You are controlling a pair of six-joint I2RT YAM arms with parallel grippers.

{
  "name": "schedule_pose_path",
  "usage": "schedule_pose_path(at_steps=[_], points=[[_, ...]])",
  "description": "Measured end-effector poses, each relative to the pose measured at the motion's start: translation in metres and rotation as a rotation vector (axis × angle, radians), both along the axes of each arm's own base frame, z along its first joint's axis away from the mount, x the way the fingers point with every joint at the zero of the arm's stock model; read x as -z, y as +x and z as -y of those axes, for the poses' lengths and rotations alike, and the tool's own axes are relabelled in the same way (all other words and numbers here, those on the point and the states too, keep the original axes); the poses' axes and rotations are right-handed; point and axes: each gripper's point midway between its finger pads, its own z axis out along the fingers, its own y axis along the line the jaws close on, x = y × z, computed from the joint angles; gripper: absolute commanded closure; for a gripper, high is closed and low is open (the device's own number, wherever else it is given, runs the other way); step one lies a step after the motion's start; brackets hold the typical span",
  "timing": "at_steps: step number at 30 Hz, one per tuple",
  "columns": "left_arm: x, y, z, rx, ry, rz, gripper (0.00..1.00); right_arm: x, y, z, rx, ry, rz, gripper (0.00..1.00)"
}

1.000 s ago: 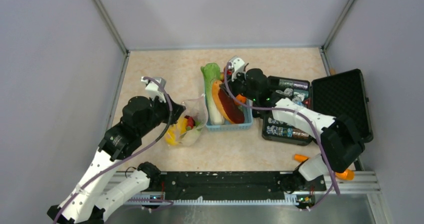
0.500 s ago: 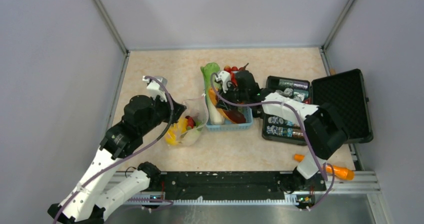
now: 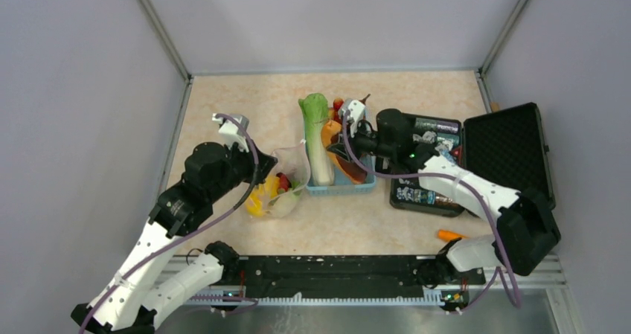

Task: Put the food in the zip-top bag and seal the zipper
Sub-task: Pick up the fake food from the bin.

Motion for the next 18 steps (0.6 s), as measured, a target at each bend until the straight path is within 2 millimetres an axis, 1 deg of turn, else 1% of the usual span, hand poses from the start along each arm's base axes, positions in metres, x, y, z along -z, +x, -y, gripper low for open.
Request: schedule_pose_path(at_steps=[5, 8, 13, 18], points=[[0.0, 0.0, 0.0, 0.001, -0.001, 0.001, 1.0, -0.03, -0.018, 0.014, 0.003, 0.116, 0.128, 1.0], [0.0, 0.0, 0.001, 0.004, -0.002, 0.001, 1.0, -0.05, -0.033, 0.022, -0.01, 0.214, 0.217, 1.0], [0.001, 0.001, 0.003, 0.011, -0.002, -0.004, 1.0, -0.098, -0.075, 0.023, -0.16, 0.445, 0.383, 1.0], [0.002, 0.001, 0.004, 0.015, -0.001, -0.009, 1.0, -0.142, -0.111, 0.021, -0.318, 0.586, 0.522, 1.0]])
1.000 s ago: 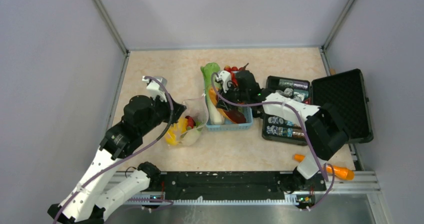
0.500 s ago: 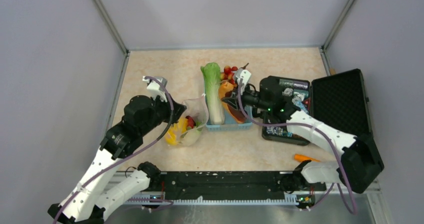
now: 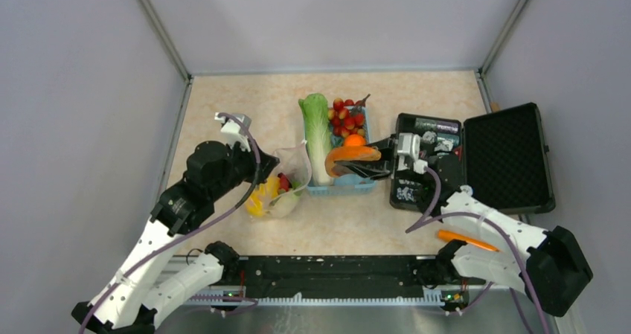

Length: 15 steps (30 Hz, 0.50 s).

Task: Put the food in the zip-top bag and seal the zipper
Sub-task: Pick up the fake food from the bin, then place the fake food in the zipper food storage bag.

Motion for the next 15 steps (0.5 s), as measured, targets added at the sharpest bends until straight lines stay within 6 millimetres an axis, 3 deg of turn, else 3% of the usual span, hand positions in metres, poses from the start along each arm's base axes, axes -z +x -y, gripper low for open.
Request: schedule_pose_path(at_steps=[11, 15], points=[[0.009, 0.001, 0.014, 0.061, 0.001, -0.044, 1.0, -0.073, -0.084, -0.006, -0.301, 0.161, 0.345, 1.0], [0.01, -0.001, 0.018, 0.084, -0.003, -0.054, 1.0, -0.077, -0.085, -0.021, -0.357, 0.164, 0.37, 1.0]])
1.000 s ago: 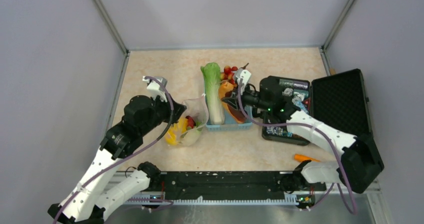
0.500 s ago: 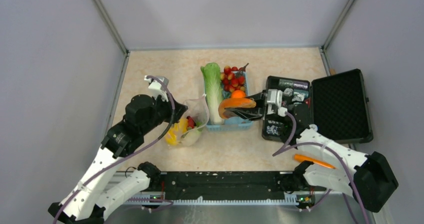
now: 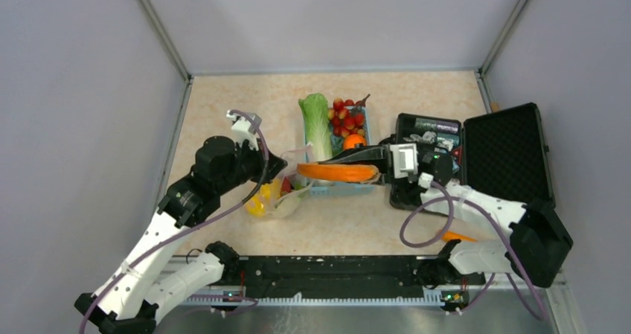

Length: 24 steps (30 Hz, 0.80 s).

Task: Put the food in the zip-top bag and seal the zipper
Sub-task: Place the fake food in the zipper food storage bag.

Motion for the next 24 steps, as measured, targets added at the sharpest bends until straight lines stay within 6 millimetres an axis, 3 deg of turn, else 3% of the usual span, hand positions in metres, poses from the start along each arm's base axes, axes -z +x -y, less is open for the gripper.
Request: schedule_pose_path(at_steps=[11, 24], points=[[-0.012, -0.015, 0.007, 0.078, -0.04, 0.011, 1.0, 0.086, 0.053, -0.056, 0.059, -0.203, -0.085, 1.0], [-0.026, -0.022, 0.003, 0.081, -0.065, 0.044, 1.0, 0.138, 0.063, -0.09, 0.118, -0.396, -0.014, 0.97]])
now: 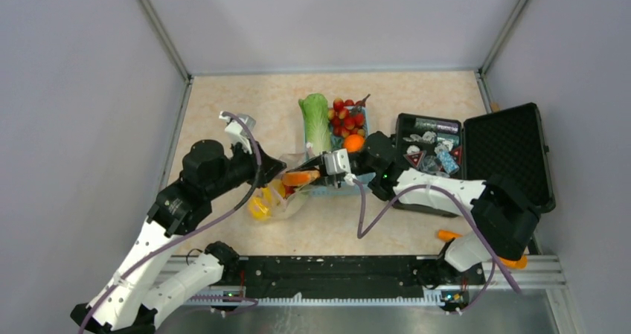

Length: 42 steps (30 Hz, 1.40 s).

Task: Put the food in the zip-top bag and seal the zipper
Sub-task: Place the fake food in the zipper food storage bag.

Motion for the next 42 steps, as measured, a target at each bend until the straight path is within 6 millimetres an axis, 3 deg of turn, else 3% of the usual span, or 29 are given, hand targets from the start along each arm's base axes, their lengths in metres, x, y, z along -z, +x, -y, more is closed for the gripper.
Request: schedule_pose_path(at_steps=[8, 14, 16, 18, 20, 22, 25, 28, 31, 34, 36, 37, 39, 42], points=[[-0.003, 0.002, -0.005, -0.035, -0.007, 0.009, 1.0, -0.006, -0.008, -0.002, -0.045, 0.112, -0.081, 0.98], [-0.006, 0.002, -0.006, -0.048, -0.019, 0.014, 1.0, -0.015, 0.003, -0.006, 0.027, 0.193, -0.055, 0.97], [-0.007, 0.004, -0.007, -0.057, -0.02, 0.018, 1.0, -0.009, 0.006, -0.011, 0.045, 0.181, -0.042, 0.89], [-0.007, 0.004, -0.008, -0.063, -0.018, 0.019, 1.0, 0.002, 0.01, -0.018, 0.069, 0.141, -0.034, 0.67], [-0.007, 0.004, -0.01, -0.069, -0.018, 0.023, 1.0, 0.015, 0.018, -0.025, 0.104, 0.078, -0.031, 0.56], [-0.008, 0.004, -0.011, -0.076, -0.018, 0.026, 1.0, 0.026, 0.026, -0.028, 0.143, 0.027, -0.029, 0.36], [-0.008, 0.004, -0.014, -0.089, -0.015, 0.031, 1.0, 0.037, 0.031, -0.024, 0.184, -0.044, -0.037, 0.3], [-0.008, 0.005, -0.014, -0.092, -0.013, 0.03, 1.0, 0.023, 0.027, -0.013, 0.207, -0.055, -0.033, 0.3], [-0.008, 0.005, -0.014, -0.092, -0.012, 0.029, 1.0, -0.01, 0.016, 0.002, 0.206, -0.008, -0.007, 0.35], [-0.007, 0.006, -0.014, -0.092, -0.011, 0.027, 1.0, -0.042, 0.003, 0.017, 0.197, 0.05, 0.027, 0.57], [-0.006, 0.006, -0.013, -0.093, -0.009, 0.026, 1.0, -0.053, -0.003, 0.024, 0.193, 0.067, 0.04, 0.81], [-0.006, 0.006, -0.013, -0.093, -0.009, 0.026, 1.0, -0.056, -0.004, 0.026, 0.192, 0.069, 0.047, 0.88], [-0.006, 0.006, -0.013, -0.093, -0.009, 0.026, 1.0, -0.051, -0.005, 0.027, 0.189, 0.049, 0.035, 0.87], [-0.005, 0.007, -0.013, -0.093, -0.006, 0.022, 1.0, -0.034, -0.005, 0.023, 0.177, -0.007, -0.005, 0.77]])
